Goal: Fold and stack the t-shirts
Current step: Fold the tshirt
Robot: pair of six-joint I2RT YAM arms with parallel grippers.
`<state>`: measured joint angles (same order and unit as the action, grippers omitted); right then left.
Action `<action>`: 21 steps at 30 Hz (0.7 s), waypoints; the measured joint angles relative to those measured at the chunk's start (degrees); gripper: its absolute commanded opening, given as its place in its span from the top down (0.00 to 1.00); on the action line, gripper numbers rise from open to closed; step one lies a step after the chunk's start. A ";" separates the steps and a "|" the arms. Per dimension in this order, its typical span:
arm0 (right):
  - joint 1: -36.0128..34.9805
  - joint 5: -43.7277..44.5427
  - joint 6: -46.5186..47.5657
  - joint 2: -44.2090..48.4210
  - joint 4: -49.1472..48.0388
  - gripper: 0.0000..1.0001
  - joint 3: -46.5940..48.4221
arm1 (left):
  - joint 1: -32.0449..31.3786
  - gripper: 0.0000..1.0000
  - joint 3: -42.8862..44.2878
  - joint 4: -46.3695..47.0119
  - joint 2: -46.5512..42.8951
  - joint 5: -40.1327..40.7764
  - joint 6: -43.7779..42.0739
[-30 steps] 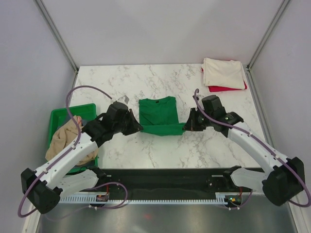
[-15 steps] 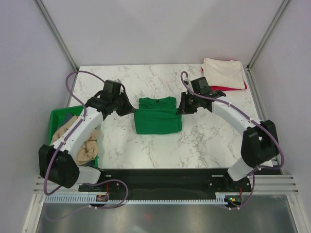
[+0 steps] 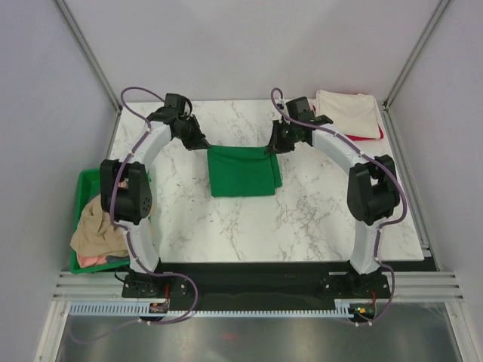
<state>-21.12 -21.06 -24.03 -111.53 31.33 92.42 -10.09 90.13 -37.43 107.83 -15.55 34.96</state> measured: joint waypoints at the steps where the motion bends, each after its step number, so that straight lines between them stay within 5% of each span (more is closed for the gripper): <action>1: 0.04 0.11 -0.02 -1.22 0.13 1.00 1.07 | 0.42 0.97 2.27 -0.26 2.51 -0.90 -0.31; 5: 0.63 0.44 -0.17 -7.02 0.39 1.00 5.11 | 1.20 0.94 9.22 -0.20 10.91 -3.26 -1.36; 8: 1.42 0.42 -0.20 -11.26 0.66 0.83 7.26 | 1.38 0.84 13.66 -1.27 16.44 -4.35 -1.95; 11: 2.16 0.33 -0.72 -14.60 1.38 0.24 9.73 | 1.42 0.70 18.95 -2.99 21.31 -4.59 -2.45; 13: 2.82 0.15 -0.83 -16.61 2.47 0.09 12.50 | 1.73 0.55 23.47 -5.01 24.06 -4.70 -2.82; 17: 4.92 -0.59 -0.96 -19.58 4.55 0.02 22.21 | 2.84 0.12 39.30 -10.80 29.44 -4.83 -3.48; 21: 7.28 -1.44 -0.09 -17.73 3.80 0.02 26.05 | 3.56 0.08 43.56 -12.37 25.44 -3.45 -3.82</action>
<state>-13.85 -22.50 -24.12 -129.25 35.14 118.48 -6.52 133.69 -49.80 133.27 -19.00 31.14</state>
